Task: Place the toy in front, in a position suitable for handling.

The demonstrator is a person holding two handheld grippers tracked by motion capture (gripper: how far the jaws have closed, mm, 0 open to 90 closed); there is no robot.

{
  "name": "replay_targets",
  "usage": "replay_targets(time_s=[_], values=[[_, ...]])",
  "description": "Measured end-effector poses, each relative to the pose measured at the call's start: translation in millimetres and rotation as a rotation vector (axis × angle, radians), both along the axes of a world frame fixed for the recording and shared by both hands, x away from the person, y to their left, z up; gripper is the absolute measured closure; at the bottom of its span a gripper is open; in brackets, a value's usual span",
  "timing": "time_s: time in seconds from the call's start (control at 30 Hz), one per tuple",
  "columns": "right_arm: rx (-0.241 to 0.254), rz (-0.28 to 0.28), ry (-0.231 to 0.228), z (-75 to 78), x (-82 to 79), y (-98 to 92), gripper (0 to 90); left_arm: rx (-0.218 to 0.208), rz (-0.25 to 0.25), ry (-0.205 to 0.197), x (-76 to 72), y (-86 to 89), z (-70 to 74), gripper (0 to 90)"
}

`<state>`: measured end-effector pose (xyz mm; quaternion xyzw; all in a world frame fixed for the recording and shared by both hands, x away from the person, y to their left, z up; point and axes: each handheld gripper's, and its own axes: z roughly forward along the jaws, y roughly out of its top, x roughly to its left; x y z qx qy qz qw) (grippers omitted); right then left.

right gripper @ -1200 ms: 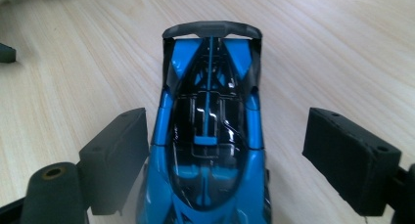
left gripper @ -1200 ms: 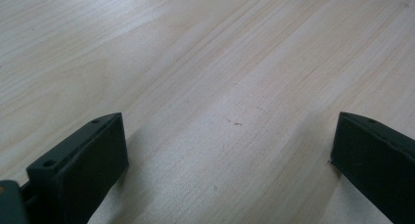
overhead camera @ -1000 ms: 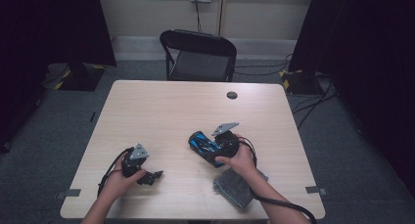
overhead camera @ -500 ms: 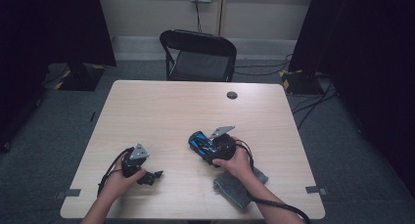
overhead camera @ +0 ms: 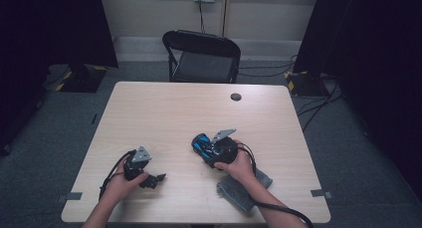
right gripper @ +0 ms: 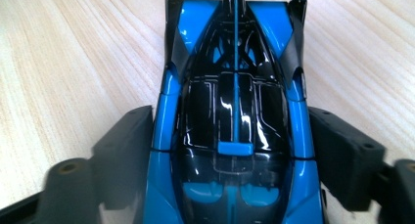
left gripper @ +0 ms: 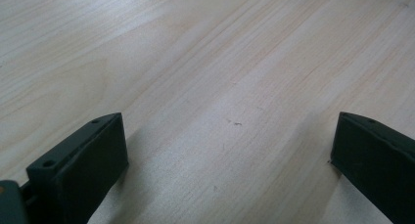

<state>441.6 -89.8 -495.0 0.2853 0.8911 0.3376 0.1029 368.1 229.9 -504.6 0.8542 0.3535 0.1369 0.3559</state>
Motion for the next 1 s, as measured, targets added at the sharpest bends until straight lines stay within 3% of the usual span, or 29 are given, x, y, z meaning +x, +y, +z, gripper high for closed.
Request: replay_targets(time_s=[0.5, 0.77, 1.0], values=[[-0.022, 0.0, -0.03, 2.4, -1.3, 2.5, 25.8, 0.001, -0.001, 0.0, 0.0, 0.0, 0.0, 0.0], [-0.018, 0.013, -0.034, 11.3, 1.8, 0.9, 27.0, 0.0, -0.001, 0.0, 0.1, 0.1, 0.0, 0.0], [-0.004, 0.003, -0.014, 13.4, 5.1, -2.5, 27.1, 0.001, -0.001, 0.0, 0.1, 0.0, 0.0, 0.0]])
